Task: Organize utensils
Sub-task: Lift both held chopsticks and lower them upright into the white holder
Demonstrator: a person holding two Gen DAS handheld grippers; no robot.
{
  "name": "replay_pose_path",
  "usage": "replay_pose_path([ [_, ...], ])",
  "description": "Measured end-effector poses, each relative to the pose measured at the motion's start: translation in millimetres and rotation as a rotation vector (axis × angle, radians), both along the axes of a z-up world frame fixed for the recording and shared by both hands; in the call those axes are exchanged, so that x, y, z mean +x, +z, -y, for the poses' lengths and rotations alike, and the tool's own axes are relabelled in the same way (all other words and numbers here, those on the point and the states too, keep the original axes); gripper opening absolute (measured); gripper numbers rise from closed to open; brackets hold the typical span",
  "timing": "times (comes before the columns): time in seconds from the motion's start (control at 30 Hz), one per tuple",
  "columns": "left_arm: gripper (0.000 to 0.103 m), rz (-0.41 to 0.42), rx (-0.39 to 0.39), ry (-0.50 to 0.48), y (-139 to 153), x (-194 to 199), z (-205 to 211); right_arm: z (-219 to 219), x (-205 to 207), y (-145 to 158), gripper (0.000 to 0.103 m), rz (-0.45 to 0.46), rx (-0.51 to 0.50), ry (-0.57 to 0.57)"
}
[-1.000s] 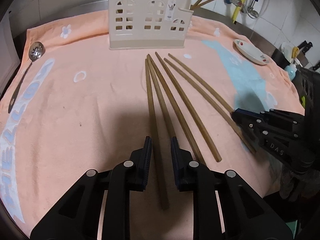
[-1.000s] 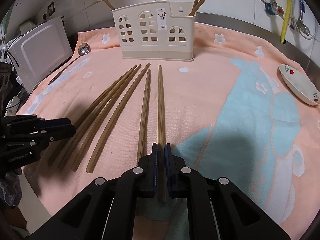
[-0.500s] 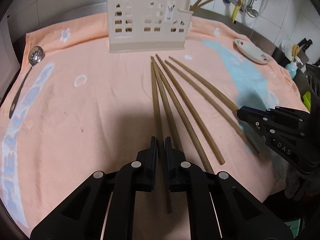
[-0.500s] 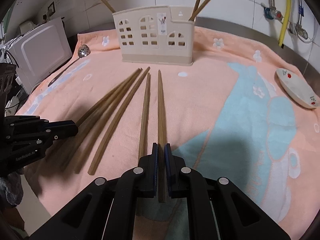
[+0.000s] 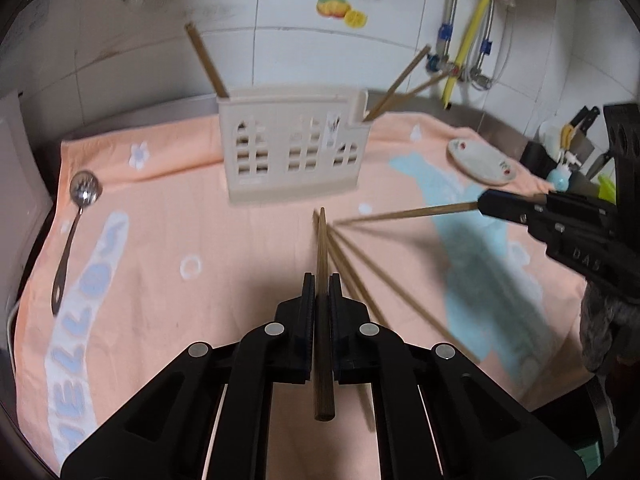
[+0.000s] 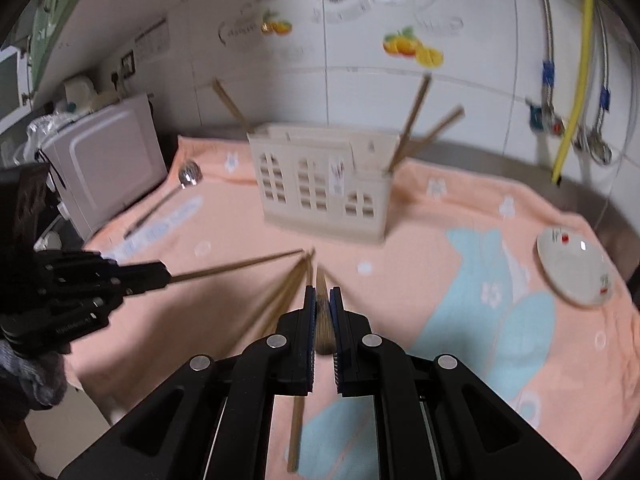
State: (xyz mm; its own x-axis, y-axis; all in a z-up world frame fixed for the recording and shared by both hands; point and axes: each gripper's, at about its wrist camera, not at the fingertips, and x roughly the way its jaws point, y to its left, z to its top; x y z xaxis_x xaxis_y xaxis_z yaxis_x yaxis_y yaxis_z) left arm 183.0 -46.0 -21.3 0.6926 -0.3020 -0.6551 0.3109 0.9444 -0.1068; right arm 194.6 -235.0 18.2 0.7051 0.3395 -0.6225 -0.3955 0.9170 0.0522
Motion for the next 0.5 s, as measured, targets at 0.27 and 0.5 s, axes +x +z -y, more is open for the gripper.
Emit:
replay_pose_path([
  [0.27,0.006,0.054,0.007,-0.021,33.1,29.4,2.0,-4.9,32.2,60.4,0.007,0.075,-0.005,0.022],
  [0.5,0.006,0.088,0.020,-0.053,61.9,47.9,0.9,2.2,53.3,107.5,0.007,0.123,0.023,0.016],
])
